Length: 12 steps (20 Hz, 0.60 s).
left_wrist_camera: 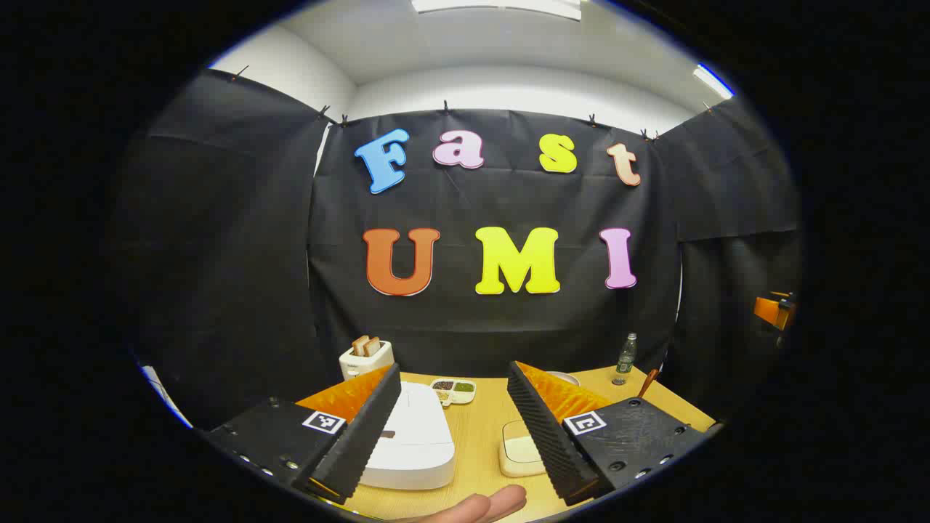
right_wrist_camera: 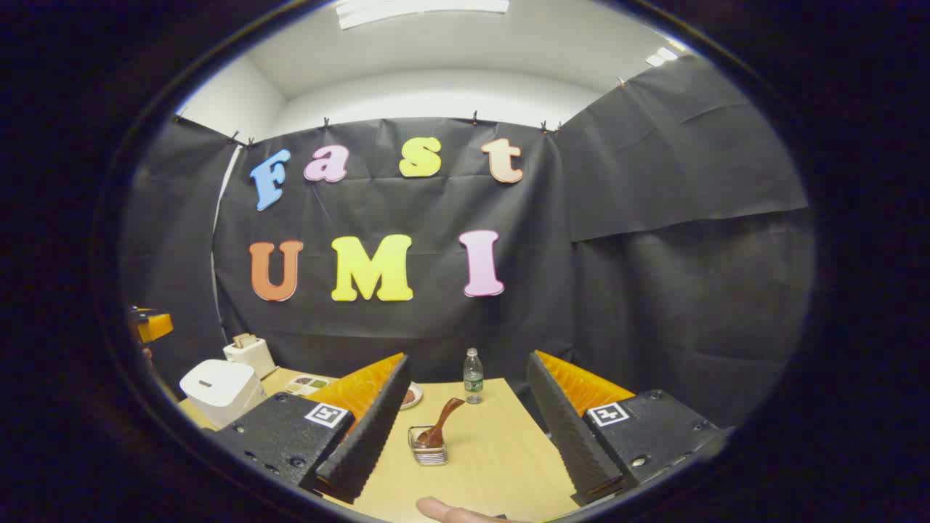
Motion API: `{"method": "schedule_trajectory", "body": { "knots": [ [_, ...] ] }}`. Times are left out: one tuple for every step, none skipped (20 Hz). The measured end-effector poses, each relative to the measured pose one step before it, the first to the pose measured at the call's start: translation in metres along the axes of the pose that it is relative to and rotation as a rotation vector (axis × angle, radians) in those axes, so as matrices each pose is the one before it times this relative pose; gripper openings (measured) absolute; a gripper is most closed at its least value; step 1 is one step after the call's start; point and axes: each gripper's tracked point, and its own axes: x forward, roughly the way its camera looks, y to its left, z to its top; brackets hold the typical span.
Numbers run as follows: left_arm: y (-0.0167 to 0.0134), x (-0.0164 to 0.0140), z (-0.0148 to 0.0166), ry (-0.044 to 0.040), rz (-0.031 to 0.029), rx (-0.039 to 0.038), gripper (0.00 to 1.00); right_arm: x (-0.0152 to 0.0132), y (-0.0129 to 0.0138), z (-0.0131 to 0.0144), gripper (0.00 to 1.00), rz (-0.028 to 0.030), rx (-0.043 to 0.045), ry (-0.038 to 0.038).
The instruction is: Close the left gripper, press the button to open the rice cooker; take a wooden spoon from the chopstick holder with the right hand, scoop a spoonful of rice and pour it into the rice cooker, then put the wooden spoon back into the chopstick holder.
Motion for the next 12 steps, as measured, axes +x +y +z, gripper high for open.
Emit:
{"method": "schedule_trajectory", "body": {
  "knots": [
    [0.00135, 0.00013, 0.00118, -0.00275, -0.00323, -0.00088, 0.94, 0.00132, -0.00303, 0.00091, 1.0, -0.00957, -0.00192, -0.00278],
    [0.00081, 0.00071, 0.00232, -0.01025, -0.00561, 0.00015, 0.94, 0.00133, -0.0013, -0.00126, 1.0, -0.00348, -0.00143, -0.00017],
    [0.00205, 0.00176, 0.00055, -0.00569, -0.00088, -0.00565, 0.94, 0.00097, 0.00009, -0.00175, 1.0, -0.00057, -0.00073, 0.00672],
    [0.0026, -0.00028, -0.00447, 0.00423, 0.00079, -0.00724, 0.94, 0.00102, 0.00048, -0.00371, 1.0, -0.00105, -0.00238, 0.00876],
    [0.00155, 0.00109, -0.0026, 0.00725, 0.00178, -0.00624, 0.94, 0.00009, -0.00129, -0.00186, 1.0, -0.0054, -0.00479, 0.00436],
    [0.00069, 0.00151, -0.00248, 0.00349, -0.00205, -0.0015, 0.94, 0.00072, -0.0034, 0.00176, 1.0, -0.01202, -0.00906, -0.0091],
    [0.00037, 0.00261, -0.00102, -0.00446, -0.00827, -0.00033, 0.94, 0.0001, -0.00333, 0.00217, 1.0, -0.01239, -0.0081, -0.00723],
    [-0.00192, 0.0024, 0.0002, -0.00575, -0.01504, -0.00155, 0.94, -0.00029, -0.00119, -0.00194, 1.0, -0.00775, 0.00228, -0.00498],
    [0.00114, 0.00298, -0.00319, 0.00157, -0.00895, -0.00817, 0.94, 0.00035, 0.0015, 0.00002, 1.0, 0.00518, 0.00233, -0.00209],
    [0.00429, 0.00347, -0.00486, 0.00827, 0.00107, -0.01347, 0.94, 0.00041, 0.00074, -0.00331, 1.0, 0.00443, 0.00245, 0.00262],
    [0.0049, 0.00298, -0.00349, 0.00757, 0.00414, -0.01421, 0.94, 0.00071, -0.00151, -0.0013, 1.0, -0.00075, 0.00261, 0.00157],
    [0.00535, 0.00158, -0.00312, 0.00445, 0.00646, -0.01089, 0.94, 0.00135, -0.00216, -0.00132, 1.0, -0.00128, -0.00045, -0.00039]
  ]
}}
